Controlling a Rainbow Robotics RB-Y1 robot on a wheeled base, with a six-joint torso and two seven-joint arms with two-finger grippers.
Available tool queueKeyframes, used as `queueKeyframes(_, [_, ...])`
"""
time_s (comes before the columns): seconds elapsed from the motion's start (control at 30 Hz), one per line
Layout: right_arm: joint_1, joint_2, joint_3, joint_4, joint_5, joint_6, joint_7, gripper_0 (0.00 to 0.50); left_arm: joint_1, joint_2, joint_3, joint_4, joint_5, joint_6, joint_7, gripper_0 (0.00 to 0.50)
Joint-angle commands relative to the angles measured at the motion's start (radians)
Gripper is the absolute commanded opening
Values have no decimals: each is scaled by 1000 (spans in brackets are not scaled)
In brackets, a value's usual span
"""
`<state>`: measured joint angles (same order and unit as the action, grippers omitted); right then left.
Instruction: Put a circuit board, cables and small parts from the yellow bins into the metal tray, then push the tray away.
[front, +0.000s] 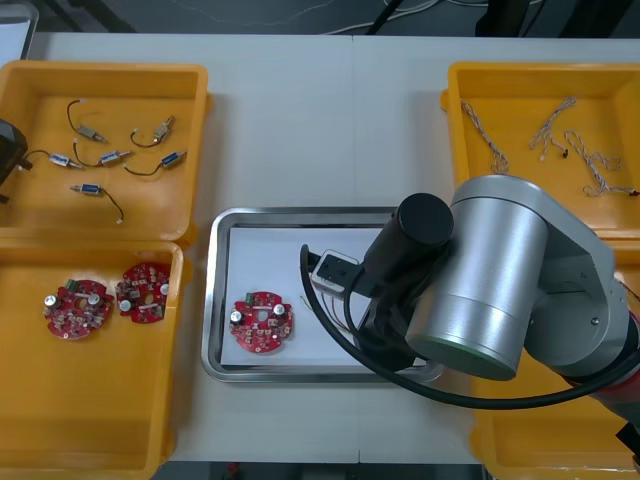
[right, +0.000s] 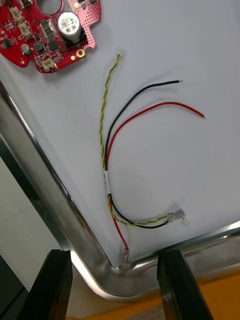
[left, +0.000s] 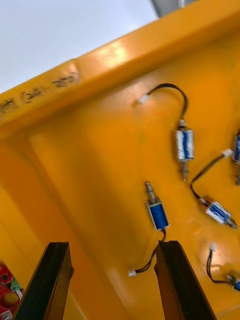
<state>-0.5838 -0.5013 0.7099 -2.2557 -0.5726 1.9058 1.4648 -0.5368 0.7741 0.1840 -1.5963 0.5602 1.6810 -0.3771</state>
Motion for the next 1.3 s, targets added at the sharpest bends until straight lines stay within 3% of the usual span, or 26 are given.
queueKeyframes(0.03, [-16, 27, -89, -84, -21, 14, -142, 500, -101, -16, -9, 91, -51, 39, -65, 500])
queueKeyframes(0.2, [21, 12, -167, -140, -30, 14, -268, 500, -160, -35, -9, 174, -88, 36, -55, 500])
queueKeyframes(0.47, [150, -60, -334, -228, -79, 14, -414, 500, -230, -56, -9, 262, -123, 16, -49, 500])
queueKeyframes(0.97, [329, -168, -681, -298, -251, 14, -446, 500, -293, -154, 49, 332, -236, 0, -80, 500])
queueKeyframes(1.3, [346, -209, -813, -262, -270, 14, -463, 500, -385, -205, 75, 495, -322, -58, -112, 500])
